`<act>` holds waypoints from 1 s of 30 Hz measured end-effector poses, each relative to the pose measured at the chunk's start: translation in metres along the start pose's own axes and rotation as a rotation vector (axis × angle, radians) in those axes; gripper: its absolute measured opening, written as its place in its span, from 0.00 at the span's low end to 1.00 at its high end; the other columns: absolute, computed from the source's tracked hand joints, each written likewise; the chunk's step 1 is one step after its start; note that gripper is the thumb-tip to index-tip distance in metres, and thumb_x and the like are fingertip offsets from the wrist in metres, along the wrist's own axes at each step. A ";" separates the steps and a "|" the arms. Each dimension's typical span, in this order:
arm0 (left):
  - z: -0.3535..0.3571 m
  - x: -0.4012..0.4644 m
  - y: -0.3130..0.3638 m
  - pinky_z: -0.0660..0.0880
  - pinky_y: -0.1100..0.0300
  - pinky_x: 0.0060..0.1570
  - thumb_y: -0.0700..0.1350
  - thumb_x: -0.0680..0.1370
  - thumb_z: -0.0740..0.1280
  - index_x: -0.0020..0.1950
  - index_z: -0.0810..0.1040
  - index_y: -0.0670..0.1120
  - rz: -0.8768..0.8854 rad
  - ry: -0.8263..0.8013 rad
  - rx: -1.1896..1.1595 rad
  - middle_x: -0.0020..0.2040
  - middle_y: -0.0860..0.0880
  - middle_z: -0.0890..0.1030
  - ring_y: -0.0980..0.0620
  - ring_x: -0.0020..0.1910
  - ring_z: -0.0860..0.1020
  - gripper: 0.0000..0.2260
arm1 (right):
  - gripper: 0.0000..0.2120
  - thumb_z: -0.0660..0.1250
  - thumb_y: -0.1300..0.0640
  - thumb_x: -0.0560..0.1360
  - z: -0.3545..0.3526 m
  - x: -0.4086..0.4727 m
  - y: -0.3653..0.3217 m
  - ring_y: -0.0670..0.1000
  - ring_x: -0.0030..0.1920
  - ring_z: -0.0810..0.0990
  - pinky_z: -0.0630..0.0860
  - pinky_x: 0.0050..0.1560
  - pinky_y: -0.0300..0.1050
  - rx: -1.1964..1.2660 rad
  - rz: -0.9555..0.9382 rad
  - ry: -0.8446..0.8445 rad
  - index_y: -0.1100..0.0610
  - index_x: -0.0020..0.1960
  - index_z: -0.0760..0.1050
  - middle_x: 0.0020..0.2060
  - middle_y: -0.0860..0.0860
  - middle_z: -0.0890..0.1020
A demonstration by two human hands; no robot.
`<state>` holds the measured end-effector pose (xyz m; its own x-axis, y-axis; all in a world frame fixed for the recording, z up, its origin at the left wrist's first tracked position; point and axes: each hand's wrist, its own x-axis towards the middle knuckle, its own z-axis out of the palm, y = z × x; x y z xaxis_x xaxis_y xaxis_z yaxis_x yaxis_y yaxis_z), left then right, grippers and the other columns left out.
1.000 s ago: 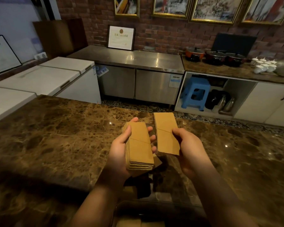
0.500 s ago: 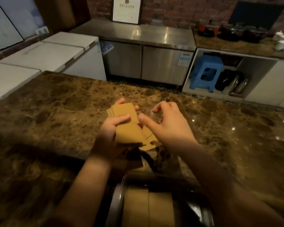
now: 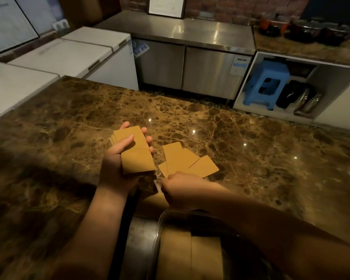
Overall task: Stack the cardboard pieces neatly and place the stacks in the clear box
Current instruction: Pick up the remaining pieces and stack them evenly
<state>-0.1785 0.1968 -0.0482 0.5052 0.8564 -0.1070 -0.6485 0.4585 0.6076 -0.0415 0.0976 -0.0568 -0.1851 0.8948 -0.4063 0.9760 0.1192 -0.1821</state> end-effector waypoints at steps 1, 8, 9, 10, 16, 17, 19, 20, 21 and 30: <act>0.000 0.002 -0.001 0.80 0.52 0.43 0.39 0.79 0.62 0.72 0.69 0.50 0.001 0.006 -0.007 0.55 0.40 0.80 0.45 0.47 0.81 0.21 | 0.22 0.68 0.57 0.77 -0.001 0.001 0.001 0.57 0.49 0.74 0.71 0.42 0.49 0.031 -0.009 -0.017 0.58 0.69 0.67 0.52 0.57 0.77; -0.004 0.012 0.002 0.81 0.52 0.41 0.39 0.80 0.60 0.65 0.73 0.52 0.012 0.049 -0.029 0.54 0.41 0.81 0.44 0.46 0.82 0.15 | 0.08 0.70 0.52 0.78 -0.038 0.001 0.047 0.47 0.46 0.75 0.69 0.41 0.40 0.667 0.099 -0.020 0.50 0.50 0.71 0.44 0.45 0.76; -0.004 0.014 0.003 0.81 0.52 0.40 0.39 0.80 0.60 0.64 0.73 0.52 0.018 0.063 -0.026 0.54 0.41 0.81 0.44 0.46 0.82 0.15 | 0.06 0.69 0.53 0.79 -0.044 0.001 0.057 0.48 0.49 0.76 0.71 0.44 0.40 0.752 0.156 0.030 0.51 0.52 0.72 0.46 0.46 0.77; -0.004 0.014 0.004 0.81 0.52 0.40 0.39 0.79 0.61 0.64 0.74 0.52 0.024 0.077 -0.023 0.53 0.41 0.82 0.44 0.45 0.82 0.15 | 0.07 0.68 0.54 0.79 -0.048 0.000 0.067 0.50 0.52 0.78 0.74 0.48 0.42 0.869 0.222 0.097 0.53 0.56 0.74 0.48 0.47 0.79; 0.005 0.015 -0.003 0.82 0.51 0.37 0.40 0.75 0.66 0.65 0.75 0.53 -0.015 0.101 0.104 0.51 0.42 0.85 0.45 0.44 0.85 0.20 | 0.08 0.67 0.59 0.79 -0.057 -0.022 0.080 0.55 0.46 0.87 0.82 0.41 0.47 1.692 0.319 0.386 0.60 0.57 0.80 0.48 0.58 0.87; 0.010 0.015 -0.007 0.83 0.51 0.37 0.41 0.72 0.68 0.65 0.75 0.53 -0.029 0.106 0.125 0.51 0.43 0.86 0.44 0.44 0.85 0.22 | 0.09 0.67 0.59 0.79 -0.058 -0.026 0.077 0.56 0.48 0.87 0.82 0.42 0.47 1.742 0.304 0.401 0.61 0.57 0.80 0.49 0.60 0.87; 0.021 0.016 -0.015 0.83 0.49 0.38 0.41 0.70 0.69 0.65 0.76 0.54 -0.062 0.093 0.151 0.52 0.43 0.86 0.43 0.46 0.85 0.24 | 0.11 0.67 0.60 0.79 -0.062 -0.037 0.069 0.58 0.51 0.86 0.83 0.45 0.49 1.814 0.264 0.409 0.62 0.59 0.80 0.51 0.61 0.86; 0.027 0.016 -0.020 0.83 0.48 0.39 0.41 0.70 0.70 0.65 0.76 0.54 -0.080 0.071 0.158 0.53 0.43 0.86 0.42 0.47 0.85 0.23 | 0.11 0.67 0.60 0.79 -0.063 -0.043 0.065 0.58 0.52 0.86 0.83 0.45 0.48 1.832 0.249 0.409 0.62 0.60 0.80 0.52 0.61 0.86; 0.033 0.016 -0.024 0.82 0.47 0.39 0.41 0.70 0.70 0.64 0.77 0.54 -0.099 0.045 0.163 0.54 0.43 0.86 0.42 0.49 0.85 0.22 | 0.11 0.67 0.59 0.79 -0.064 -0.049 0.061 0.58 0.51 0.87 0.83 0.45 0.48 1.837 0.243 0.419 0.62 0.59 0.80 0.51 0.61 0.87; 0.086 0.016 -0.039 0.81 0.46 0.41 0.39 0.68 0.74 0.63 0.79 0.58 -0.147 -0.159 0.208 0.54 0.45 0.86 0.41 0.51 0.85 0.25 | 0.10 0.67 0.56 0.80 -0.070 -0.094 0.056 0.54 0.47 0.88 0.82 0.39 0.44 1.847 0.323 0.734 0.59 0.55 0.83 0.48 0.57 0.88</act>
<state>-0.0959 0.1727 -0.0055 0.6786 0.7288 -0.0916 -0.4395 0.5028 0.7444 0.0383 0.0507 0.0339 0.4779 0.8176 -0.3211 -0.3987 -0.1238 -0.9087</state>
